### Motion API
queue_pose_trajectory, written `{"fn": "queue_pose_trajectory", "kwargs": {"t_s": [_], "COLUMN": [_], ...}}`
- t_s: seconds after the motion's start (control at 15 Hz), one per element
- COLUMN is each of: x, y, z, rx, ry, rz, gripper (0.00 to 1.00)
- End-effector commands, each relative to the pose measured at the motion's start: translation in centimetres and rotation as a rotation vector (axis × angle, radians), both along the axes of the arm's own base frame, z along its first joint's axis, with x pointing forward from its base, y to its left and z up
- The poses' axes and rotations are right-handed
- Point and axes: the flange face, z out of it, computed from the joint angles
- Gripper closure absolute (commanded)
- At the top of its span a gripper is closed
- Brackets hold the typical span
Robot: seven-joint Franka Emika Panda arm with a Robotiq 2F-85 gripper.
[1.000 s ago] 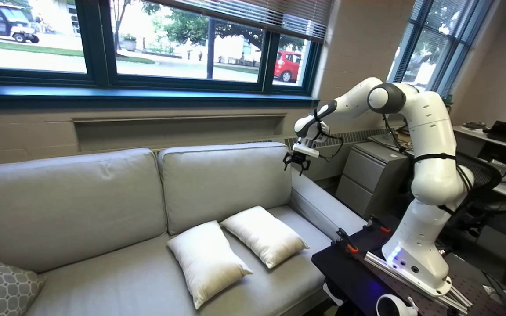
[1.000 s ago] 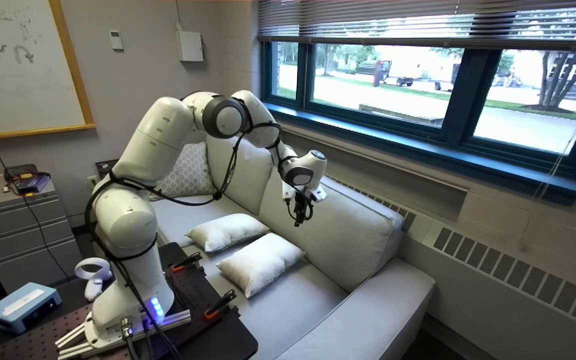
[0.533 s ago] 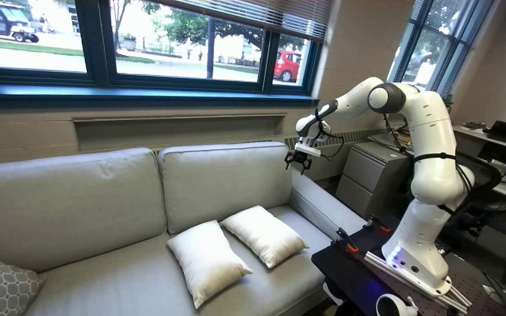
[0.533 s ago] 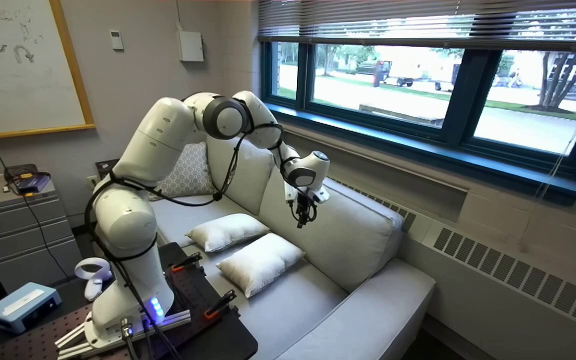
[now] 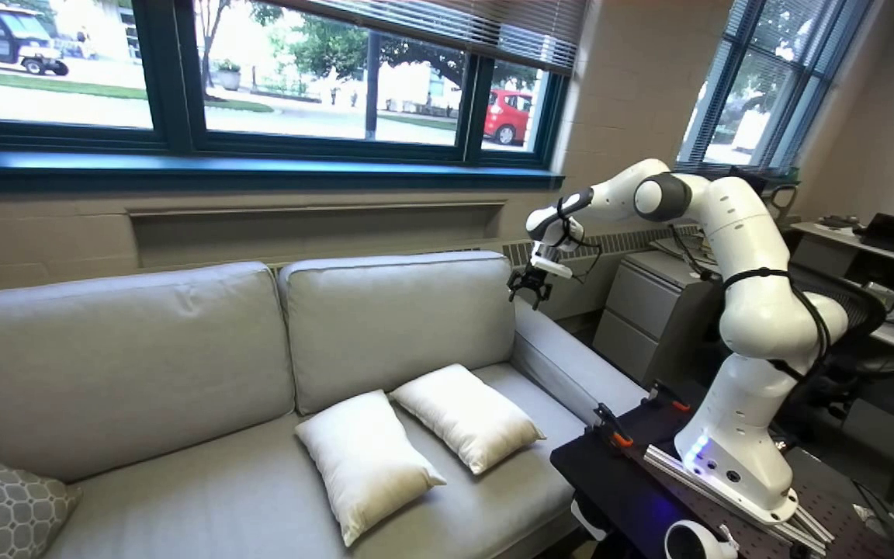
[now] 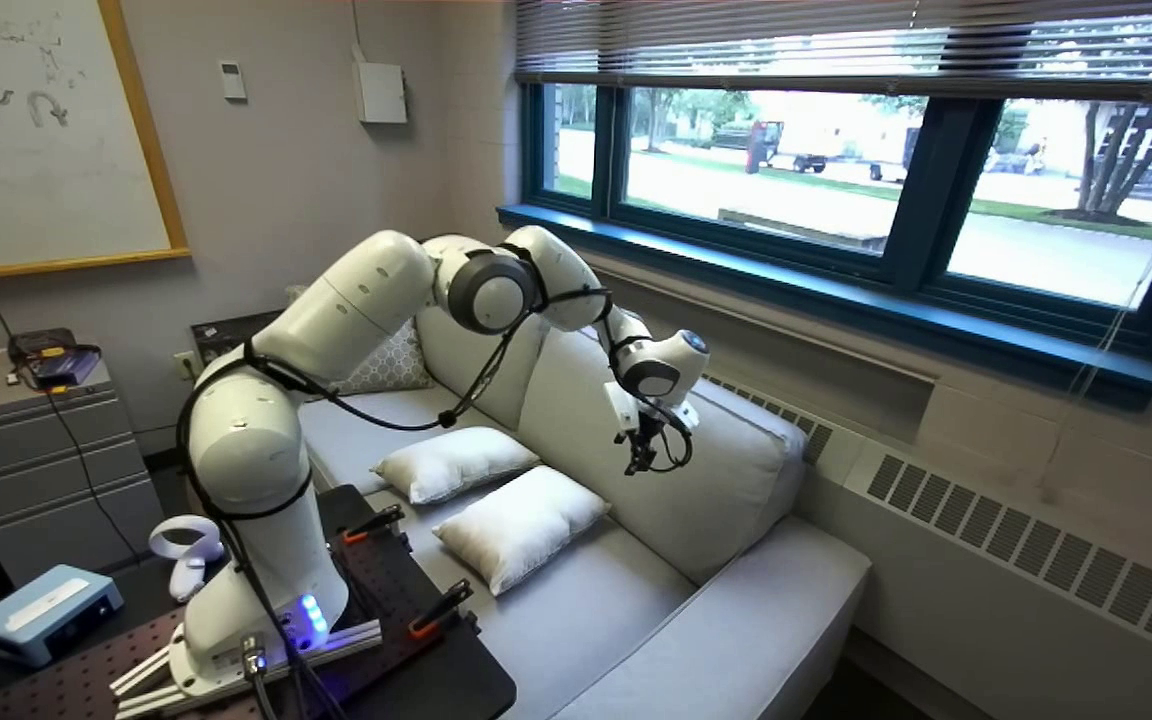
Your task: Put the pillows upright against the armrest of the couch
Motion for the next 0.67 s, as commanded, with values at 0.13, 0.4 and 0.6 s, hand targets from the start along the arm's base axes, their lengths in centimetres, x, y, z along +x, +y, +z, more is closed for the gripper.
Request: {"fn": "queue_pose_trajectory", "kwargs": {"t_s": [0.13, 0.4, 0.6], "x": [2.7, 2.7, 2.2], "y": [-1.2, 0.1, 0.9], "z": [-7.4, -13.4, -17.6], "rx": [0.178, 0.281, 0.318], "ry": [0.03, 0.062, 0.091], "rz": [0.013, -0.019, -0.035], "gripper": [0.0, 0.0, 0.0]}}
